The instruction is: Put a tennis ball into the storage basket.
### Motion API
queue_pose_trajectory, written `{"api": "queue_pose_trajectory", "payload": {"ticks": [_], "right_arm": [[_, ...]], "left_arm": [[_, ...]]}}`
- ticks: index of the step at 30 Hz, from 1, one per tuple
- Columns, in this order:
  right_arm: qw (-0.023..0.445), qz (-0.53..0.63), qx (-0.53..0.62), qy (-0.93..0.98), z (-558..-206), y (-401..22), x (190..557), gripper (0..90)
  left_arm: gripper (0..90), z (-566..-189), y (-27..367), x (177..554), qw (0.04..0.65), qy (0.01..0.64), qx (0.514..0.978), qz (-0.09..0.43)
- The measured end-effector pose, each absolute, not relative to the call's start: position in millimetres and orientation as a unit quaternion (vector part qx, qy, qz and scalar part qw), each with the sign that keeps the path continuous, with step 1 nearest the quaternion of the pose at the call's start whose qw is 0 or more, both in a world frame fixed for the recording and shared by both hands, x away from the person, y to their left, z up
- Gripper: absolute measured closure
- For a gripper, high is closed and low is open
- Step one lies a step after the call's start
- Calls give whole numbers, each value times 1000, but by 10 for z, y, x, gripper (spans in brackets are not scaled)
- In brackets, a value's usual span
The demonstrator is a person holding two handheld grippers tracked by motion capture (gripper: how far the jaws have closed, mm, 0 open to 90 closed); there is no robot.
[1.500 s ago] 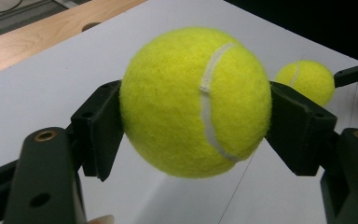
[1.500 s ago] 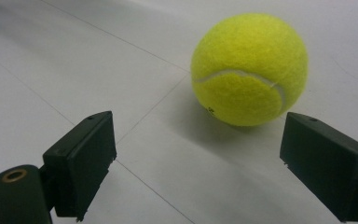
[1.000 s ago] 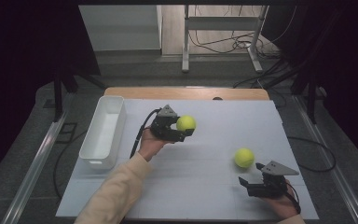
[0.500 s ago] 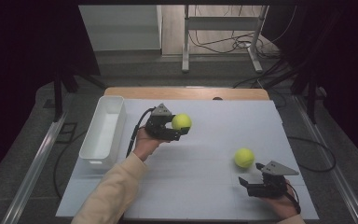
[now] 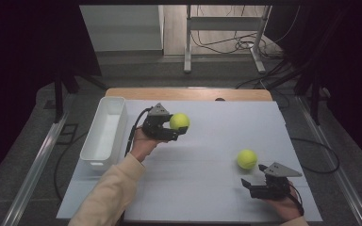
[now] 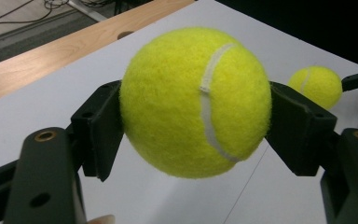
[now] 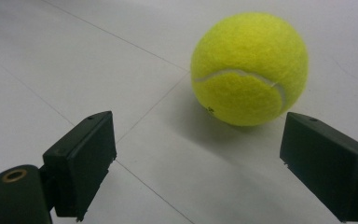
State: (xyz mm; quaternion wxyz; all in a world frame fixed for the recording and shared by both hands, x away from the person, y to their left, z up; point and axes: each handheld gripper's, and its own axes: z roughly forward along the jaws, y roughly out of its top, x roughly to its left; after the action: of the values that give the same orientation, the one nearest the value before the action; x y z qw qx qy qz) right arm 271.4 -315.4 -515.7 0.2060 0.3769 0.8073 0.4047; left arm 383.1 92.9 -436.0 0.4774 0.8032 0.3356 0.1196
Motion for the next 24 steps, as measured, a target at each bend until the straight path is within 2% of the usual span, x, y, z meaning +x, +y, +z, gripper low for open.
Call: {"api": "queue_pose_trajectory", "payload": {"ticks": [24], "right_arm": [[206, 405, 377, 807, -5158, -3153, 2716, 109]], "left_arm": [[263, -4246, 1166, 3855, 475, 353, 793, 141]]}}
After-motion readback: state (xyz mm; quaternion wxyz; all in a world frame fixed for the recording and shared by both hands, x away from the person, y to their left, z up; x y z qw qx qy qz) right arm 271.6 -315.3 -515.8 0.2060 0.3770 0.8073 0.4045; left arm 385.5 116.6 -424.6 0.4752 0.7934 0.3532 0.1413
